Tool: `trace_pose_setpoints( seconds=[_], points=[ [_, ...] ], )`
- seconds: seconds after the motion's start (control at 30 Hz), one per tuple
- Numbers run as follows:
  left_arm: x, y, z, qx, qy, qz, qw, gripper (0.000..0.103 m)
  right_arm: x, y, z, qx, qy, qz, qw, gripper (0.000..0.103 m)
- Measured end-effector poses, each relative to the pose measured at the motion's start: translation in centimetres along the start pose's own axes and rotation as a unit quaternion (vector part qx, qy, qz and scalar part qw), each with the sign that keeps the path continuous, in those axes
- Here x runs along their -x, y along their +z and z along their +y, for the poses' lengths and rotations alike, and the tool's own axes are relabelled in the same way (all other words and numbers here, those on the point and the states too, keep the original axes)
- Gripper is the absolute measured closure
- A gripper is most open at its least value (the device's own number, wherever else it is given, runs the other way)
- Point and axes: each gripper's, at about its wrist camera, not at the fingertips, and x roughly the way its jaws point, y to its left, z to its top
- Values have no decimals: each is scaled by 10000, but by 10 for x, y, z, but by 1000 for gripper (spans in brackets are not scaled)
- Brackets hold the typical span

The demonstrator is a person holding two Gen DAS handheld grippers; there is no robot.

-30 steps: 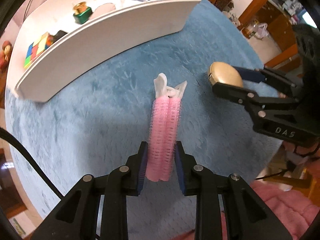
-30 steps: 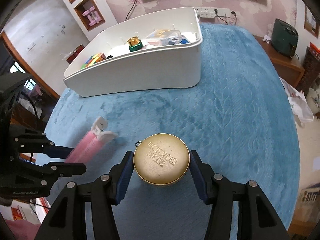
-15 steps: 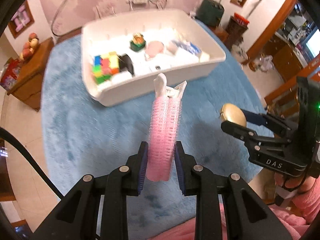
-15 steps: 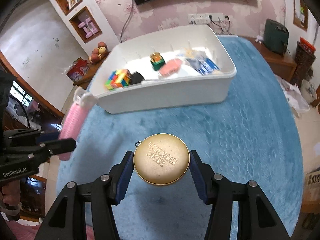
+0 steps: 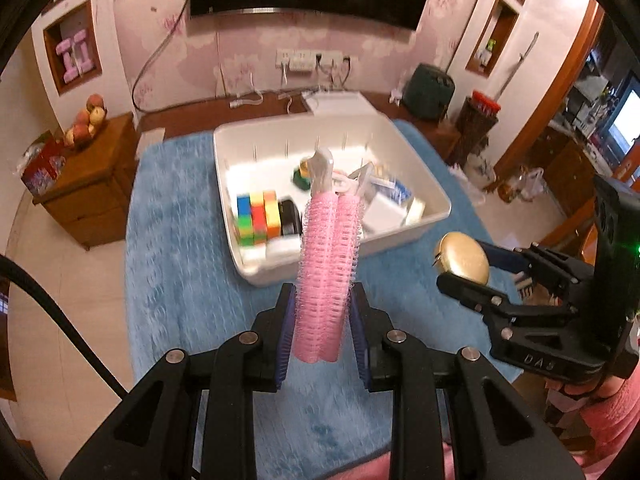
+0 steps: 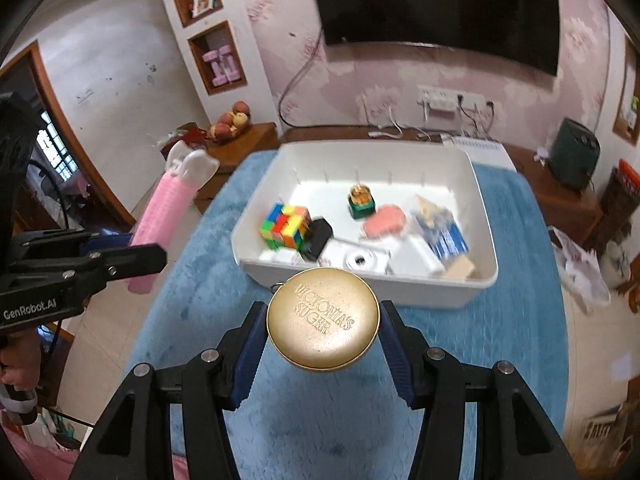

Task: Organize rigid objects
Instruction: 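Lift and carry the roller clip with the left tool while the right tool carries the compact to the tray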

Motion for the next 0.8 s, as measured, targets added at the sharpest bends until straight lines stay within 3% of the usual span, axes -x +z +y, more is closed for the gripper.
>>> trace_pose_setpoints(
  seconds=[0.37, 0.8],
  points=[
    [0, 50, 13, 115, 69, -586, 9982, 75, 14, 50, 10, 461, 31, -458, 9979, 47],
    [-33, 100, 20, 248, 126, -904, 9955, 75, -15, 101, -13, 286, 94, -677, 9973, 47]
  ],
)
